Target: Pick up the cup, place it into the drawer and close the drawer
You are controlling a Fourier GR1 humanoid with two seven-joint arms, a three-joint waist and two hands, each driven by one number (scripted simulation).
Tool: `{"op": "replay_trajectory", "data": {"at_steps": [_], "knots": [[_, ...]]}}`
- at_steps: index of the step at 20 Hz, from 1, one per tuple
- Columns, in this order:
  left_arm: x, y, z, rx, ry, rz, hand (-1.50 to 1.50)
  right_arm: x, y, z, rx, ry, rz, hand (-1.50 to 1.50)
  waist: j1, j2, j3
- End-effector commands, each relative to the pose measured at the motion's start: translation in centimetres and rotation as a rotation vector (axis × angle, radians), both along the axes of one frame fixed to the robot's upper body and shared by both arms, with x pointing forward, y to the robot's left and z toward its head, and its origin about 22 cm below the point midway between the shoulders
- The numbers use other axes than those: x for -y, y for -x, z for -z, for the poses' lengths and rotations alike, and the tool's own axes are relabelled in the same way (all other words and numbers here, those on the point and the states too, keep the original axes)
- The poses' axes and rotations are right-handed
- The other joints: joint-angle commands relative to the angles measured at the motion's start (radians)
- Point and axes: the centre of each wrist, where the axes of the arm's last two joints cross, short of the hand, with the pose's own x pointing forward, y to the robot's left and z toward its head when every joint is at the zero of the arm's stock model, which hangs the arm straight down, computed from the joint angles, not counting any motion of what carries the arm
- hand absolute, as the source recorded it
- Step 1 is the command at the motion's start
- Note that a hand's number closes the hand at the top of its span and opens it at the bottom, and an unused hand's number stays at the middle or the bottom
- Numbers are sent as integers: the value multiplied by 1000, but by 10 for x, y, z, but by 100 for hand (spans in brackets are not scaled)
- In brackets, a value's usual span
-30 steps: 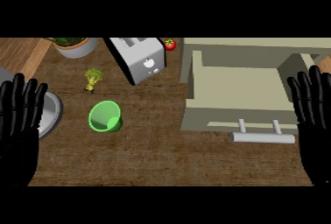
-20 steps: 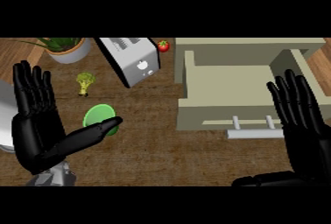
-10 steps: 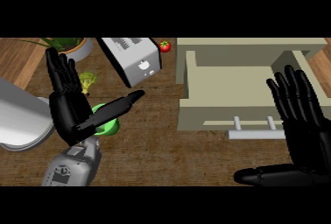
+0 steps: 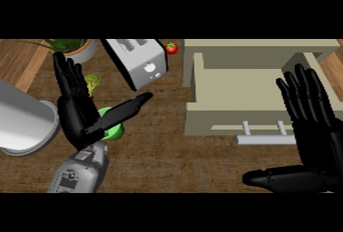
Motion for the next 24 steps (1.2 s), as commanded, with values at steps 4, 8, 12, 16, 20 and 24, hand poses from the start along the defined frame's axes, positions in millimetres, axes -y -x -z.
{"op": "replay_trajectory", "data": {"at_steps": [4, 8, 12, 16, 20, 24], "knots": [[7, -7, 17, -33, 28, -39, -150, 14, -5, -7, 3, 4, 5, -150, -2, 0, 0], [-23, 13, 30, -68, 48, -64, -150, 3, -2, -7, 13, 4, 5, -150, 2, 0, 0], [-24, 6, 57, -122, 63, -72, -150, -6, 10, -6, 24, 3, 22, -150, -1, 0, -1], [-29, 13, 67, -160, 55, -111, -150, 6, 1, -7, 11, 14, 9, -150, 1, 0, 0], [-39, 24, 72, -160, 57, -158, -150, 9, 10, -34, 18, 10, 10, -150, 1, -1, 0], [-46, 26, 106, -192, 76, -166, -150, 5, 9, -7, 8, -10, 1, -150, 0, 0, 0]]}}
